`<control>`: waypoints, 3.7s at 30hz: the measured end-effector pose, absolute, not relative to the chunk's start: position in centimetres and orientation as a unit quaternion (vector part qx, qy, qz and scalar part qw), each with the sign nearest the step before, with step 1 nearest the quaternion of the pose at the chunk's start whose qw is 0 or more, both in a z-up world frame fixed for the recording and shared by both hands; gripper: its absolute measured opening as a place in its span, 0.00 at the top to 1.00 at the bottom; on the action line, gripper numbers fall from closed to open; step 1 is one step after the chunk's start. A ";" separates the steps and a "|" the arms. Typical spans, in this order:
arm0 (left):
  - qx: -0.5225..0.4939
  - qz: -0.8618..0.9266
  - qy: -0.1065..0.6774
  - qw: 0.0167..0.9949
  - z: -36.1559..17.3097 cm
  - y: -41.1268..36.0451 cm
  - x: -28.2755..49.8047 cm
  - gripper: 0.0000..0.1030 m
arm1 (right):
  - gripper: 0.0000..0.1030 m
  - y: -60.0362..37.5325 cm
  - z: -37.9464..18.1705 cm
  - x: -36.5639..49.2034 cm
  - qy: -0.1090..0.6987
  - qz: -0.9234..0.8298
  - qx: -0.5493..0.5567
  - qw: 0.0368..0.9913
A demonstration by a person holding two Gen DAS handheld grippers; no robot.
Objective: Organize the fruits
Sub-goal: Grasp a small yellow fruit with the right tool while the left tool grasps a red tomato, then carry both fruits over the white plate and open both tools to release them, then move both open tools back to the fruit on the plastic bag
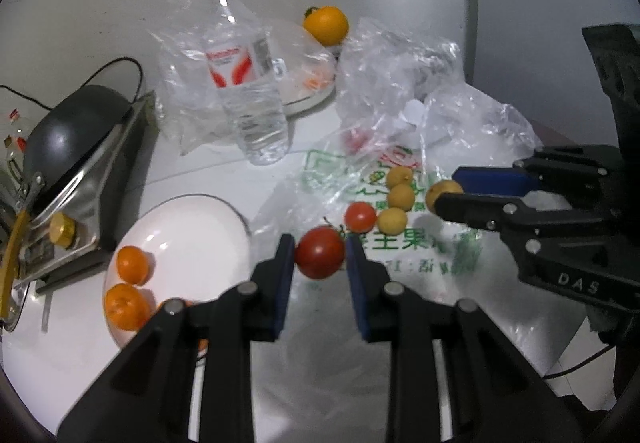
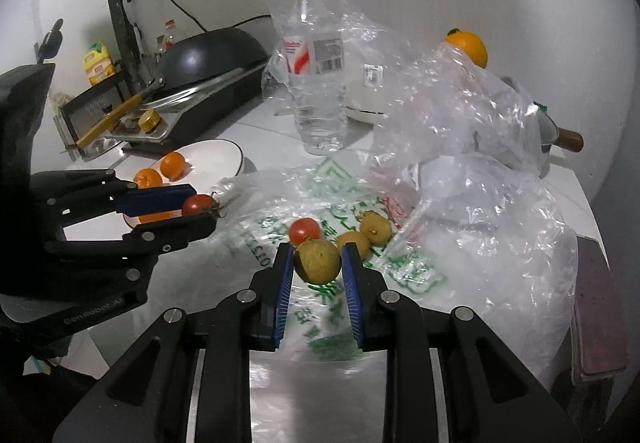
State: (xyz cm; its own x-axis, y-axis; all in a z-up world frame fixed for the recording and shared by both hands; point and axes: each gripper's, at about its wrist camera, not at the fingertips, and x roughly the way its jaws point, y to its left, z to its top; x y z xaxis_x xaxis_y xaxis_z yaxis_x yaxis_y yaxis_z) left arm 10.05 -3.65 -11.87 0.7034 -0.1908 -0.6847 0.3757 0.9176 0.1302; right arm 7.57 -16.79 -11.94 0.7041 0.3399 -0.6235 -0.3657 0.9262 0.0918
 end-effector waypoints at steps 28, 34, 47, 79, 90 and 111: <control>0.108 -0.097 0.338 0.930 -12.5 6.9 13.7 0.74 | 0.74 -7.3 -10.1 11.6 0.329 0.228 -0.064 0.914; 0.108 -0.093 0.339 0.930 -12.7 8.0 16.3 0.74 | 0.74 -4.9 -10.2 13.7 0.330 0.249 -0.070 0.908; 0.105 -0.077 0.372 0.919 -14.6 9.3 21.0 0.74 | 0.74 -1.3 -11.4 18.7 0.349 0.275 -0.078 0.893; 0.064 -0.068 0.354 0.930 -13.5 12.3 18.2 0.69 | 0.74 2.2 -12.5 20.7 0.370 0.274 -0.079 0.884; 0.058 -0.079 0.339 0.936 -12.1 11.5 15.3 0.68 | 0.74 0.7 -10.9 17.3 0.356 0.255 -0.082 0.895; 0.064 -0.108 0.327 0.937 -10.1 6.0 11.1 0.45 | 0.74 -6.3 -9.6 11.7 0.333 0.224 -0.061 0.914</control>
